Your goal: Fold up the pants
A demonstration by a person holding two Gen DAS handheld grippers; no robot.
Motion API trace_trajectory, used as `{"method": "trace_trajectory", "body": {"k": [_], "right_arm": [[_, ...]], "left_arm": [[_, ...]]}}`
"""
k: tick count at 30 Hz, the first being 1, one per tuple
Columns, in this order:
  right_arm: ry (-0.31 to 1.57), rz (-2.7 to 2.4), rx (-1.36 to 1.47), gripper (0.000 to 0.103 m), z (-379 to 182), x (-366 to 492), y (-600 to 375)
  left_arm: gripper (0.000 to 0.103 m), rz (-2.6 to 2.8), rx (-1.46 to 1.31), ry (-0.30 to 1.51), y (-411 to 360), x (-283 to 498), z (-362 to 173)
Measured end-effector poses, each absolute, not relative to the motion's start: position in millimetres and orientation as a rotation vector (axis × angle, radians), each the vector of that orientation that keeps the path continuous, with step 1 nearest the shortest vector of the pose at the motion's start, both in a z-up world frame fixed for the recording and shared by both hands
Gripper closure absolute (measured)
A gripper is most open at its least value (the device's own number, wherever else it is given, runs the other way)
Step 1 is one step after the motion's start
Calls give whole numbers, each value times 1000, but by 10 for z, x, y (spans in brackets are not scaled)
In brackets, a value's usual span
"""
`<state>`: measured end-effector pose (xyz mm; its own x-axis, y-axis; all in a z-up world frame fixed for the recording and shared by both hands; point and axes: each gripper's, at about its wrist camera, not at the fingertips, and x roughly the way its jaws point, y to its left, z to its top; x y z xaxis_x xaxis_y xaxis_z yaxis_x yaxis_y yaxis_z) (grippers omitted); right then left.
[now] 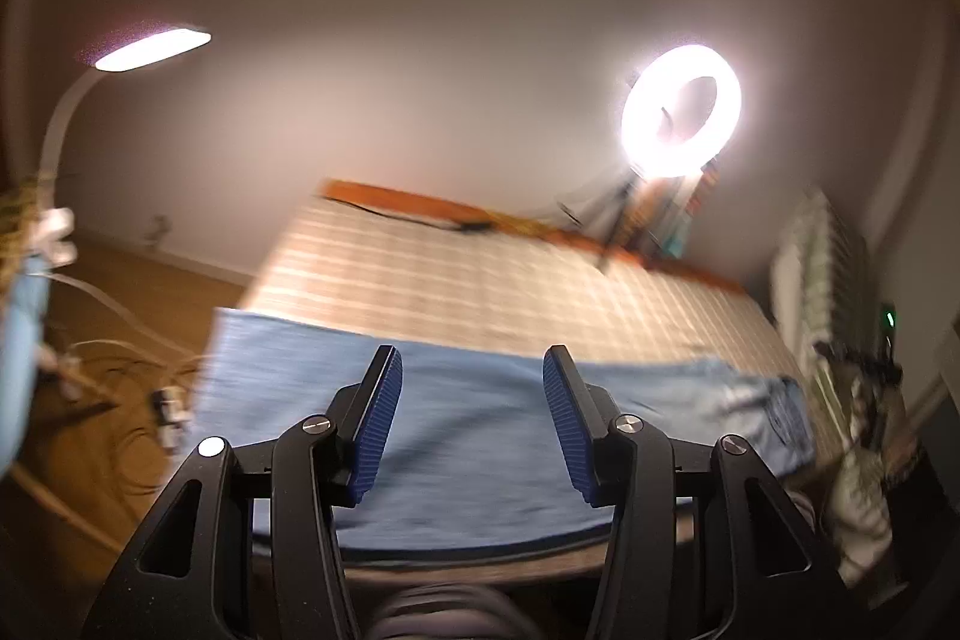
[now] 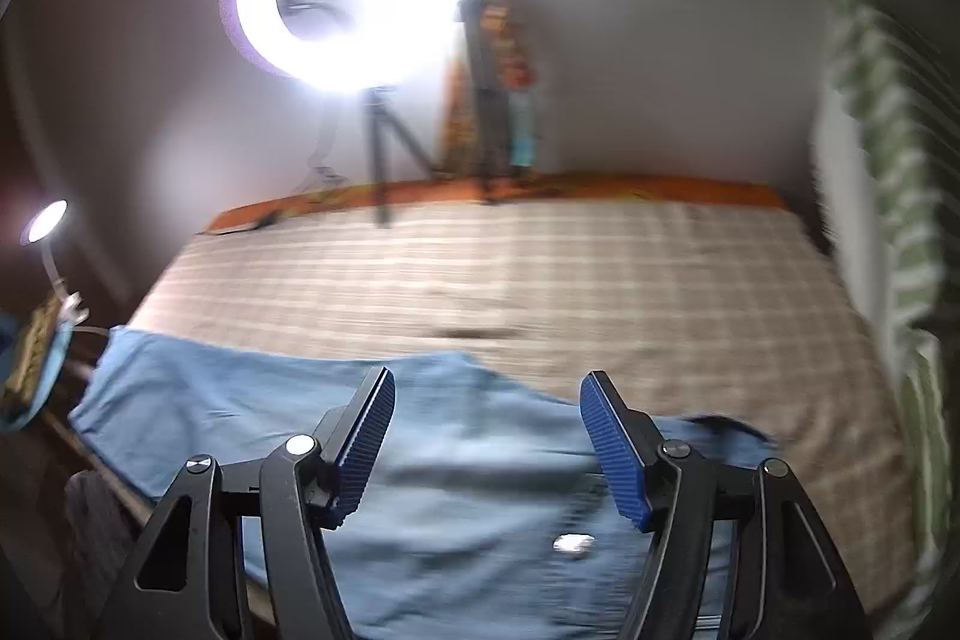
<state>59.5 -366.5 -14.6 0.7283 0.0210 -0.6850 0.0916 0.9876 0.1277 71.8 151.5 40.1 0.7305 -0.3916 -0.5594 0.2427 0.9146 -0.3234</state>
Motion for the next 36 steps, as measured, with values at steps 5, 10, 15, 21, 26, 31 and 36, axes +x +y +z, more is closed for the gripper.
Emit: {"method": "trace_trajectory", "body": {"k": [5, 10, 15, 21, 26, 31, 36], "right_arm": [[756, 105, 102, 36, -151, 696, -2992], [803, 235, 11, 36, -300, 810, -2239], [847, 335, -63, 36, -468, 880, -1669], [933, 445, -150, 36, -824, 977, -1078], [1019, 518, -278, 38, -1256, 1050, -546], [1050, 592, -376, 39, -1517, 1085, -112], [1064, 644, -438, 40, -1657, 1089, 153]], "left_arm": [[55, -233, -385, 732, 2298, 636, 29], [55, -175, -569, 816, 2712, 614, -749], [55, -129, -806, 832, 3010, 615, -1484], [55, -102, -915, 838, 3096, 718, -1903], [55, -35, -928, 827, 3126, 670, -1955], [55, -39, -951, 793, 3186, 722, -1945], [57, -7, -873, 837, 3104, 859, -1950]]}}
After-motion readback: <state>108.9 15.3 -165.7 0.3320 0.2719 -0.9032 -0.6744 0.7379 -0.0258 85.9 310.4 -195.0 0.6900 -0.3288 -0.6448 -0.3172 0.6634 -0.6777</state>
